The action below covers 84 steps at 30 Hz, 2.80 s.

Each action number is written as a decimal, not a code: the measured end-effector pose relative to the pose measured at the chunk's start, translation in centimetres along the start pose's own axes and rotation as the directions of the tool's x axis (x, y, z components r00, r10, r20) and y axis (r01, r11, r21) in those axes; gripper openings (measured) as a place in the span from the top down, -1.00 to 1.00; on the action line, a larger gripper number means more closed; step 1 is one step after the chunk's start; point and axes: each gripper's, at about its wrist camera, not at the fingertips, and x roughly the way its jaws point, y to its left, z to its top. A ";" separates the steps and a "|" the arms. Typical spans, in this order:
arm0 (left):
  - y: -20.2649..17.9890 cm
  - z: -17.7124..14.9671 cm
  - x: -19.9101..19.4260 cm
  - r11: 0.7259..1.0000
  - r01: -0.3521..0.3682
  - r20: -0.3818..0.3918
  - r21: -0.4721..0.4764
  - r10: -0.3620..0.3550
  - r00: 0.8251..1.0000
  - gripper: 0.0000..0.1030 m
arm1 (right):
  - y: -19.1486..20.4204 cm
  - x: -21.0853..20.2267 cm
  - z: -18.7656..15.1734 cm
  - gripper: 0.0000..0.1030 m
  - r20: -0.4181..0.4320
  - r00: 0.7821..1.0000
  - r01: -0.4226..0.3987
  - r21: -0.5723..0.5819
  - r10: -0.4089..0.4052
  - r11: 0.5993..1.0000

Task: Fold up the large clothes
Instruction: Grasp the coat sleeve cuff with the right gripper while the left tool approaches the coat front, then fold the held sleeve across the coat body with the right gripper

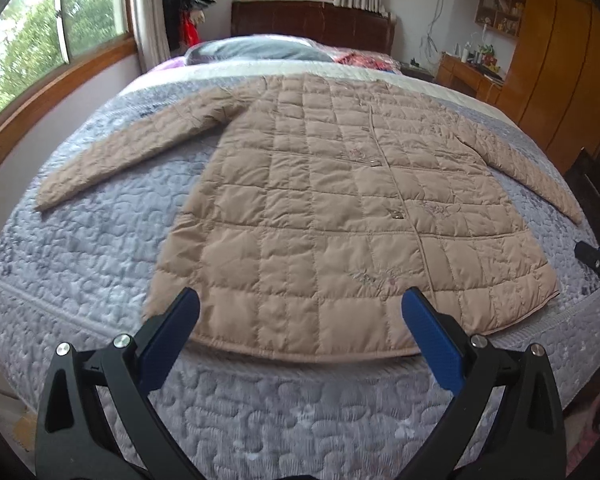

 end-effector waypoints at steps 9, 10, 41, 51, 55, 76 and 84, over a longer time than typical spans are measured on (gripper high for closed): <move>-4.8 10.0 5.7 0.991 0.047 -0.057 0.123 -0.040 0.998 -0.93 | -14.8 5.1 8.1 -0.93 -0.033 0.999 0.004 0.229 0.003 0.973; -5.8 11.6 6.7 0.990 0.052 -0.058 0.131 -0.045 0.997 -0.92 | -17.5 6.0 9.2 -0.93 -0.033 0.999 0.011 0.272 -0.002 0.962; -18.8 23.6 29.4 0.975 0.221 -0.243 0.011 -0.211 0.947 -0.31 | -37.8 22.8 11.4 0.83 -0.277 0.960 0.098 0.483 0.045 0.870; -15.9 23.3 28.1 0.961 0.273 -0.205 -0.033 -0.274 0.940 0.00 | -30.2 19.3 17.2 0.86 -0.094 0.984 -0.097 0.428 0.151 0.898; -14.5 23.7 27.8 0.963 0.265 -0.183 -0.041 -0.268 0.946 0.15 | -23.4 20.6 19.7 0.86 -0.089 0.974 -0.169 0.330 0.208 0.929; -14.8 23.2 27.6 0.947 0.318 -0.180 -0.040 -0.320 0.930 -0.12 | -14.4 24.0 20.6 0.31 -0.040 0.885 -0.439 0.263 0.464 0.859; -23.1 23.8 25.8 0.876 0.483 -0.206 0.011 -0.471 0.858 -0.12 | -21.2 21.8 19.5 0.31 -0.034 0.999 -0.025 0.363 0.040 0.931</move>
